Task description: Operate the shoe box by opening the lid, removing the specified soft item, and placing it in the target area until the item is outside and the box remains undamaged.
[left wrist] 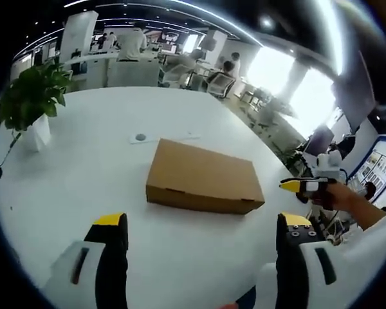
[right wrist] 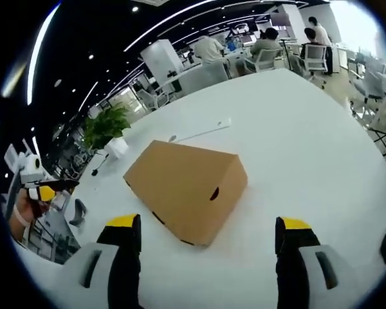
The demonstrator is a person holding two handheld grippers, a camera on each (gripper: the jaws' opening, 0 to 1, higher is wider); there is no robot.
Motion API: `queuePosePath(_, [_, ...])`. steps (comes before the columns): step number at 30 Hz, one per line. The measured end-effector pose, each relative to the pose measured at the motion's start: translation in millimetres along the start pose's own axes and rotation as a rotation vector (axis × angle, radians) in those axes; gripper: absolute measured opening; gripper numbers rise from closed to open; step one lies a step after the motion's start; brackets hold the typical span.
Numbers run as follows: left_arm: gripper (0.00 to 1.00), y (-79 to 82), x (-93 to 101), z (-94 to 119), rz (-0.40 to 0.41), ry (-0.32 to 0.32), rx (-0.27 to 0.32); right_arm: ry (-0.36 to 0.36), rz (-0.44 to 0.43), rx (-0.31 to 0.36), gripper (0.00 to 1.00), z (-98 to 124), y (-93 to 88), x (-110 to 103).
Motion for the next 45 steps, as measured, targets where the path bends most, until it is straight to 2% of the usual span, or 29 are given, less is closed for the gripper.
queuePosePath(5, [0.98,1.7,-1.3,-1,0.0,0.004,0.005,0.001,0.002,-0.008,0.88,-10,2.4,2])
queuePosePath(15, [0.98,3.8,-0.9,-4,0.007,0.0,0.009,0.007,-0.024,-0.011,0.87,-17,-0.1,7])
queuePosePath(28, [0.97,-6.7,-6.3,-3,0.023,0.007,0.007,0.034,-0.122,-0.014,0.84,-31,-6.2,11])
queuePosePath(39, [0.97,-4.0,-5.3,0,0.031,0.015,0.021,0.053,-0.158,-0.035,0.81,-47,-5.1,10])
queuePosePath(42, [0.96,-4.6,-5.7,2,0.03,0.021,0.02,0.032,-0.151,-0.049,0.79,-43,-6.0,9])
queuePosePath(45, [0.96,-5.2,-5.2,2,0.031,0.021,0.018,0.054,-0.174,-0.044,0.79,-44,-4.3,6])
Point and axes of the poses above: the point that each gripper's makers call its tool centre point, and the gripper's own axes: z roughly backward along the fingers, x roughly to its right, y roughly out of its top, the point moved 8 cm from there along z, roughly backward along the fingers, and after that the axes turned 8 degrees about -z, right-handed, at the moved point
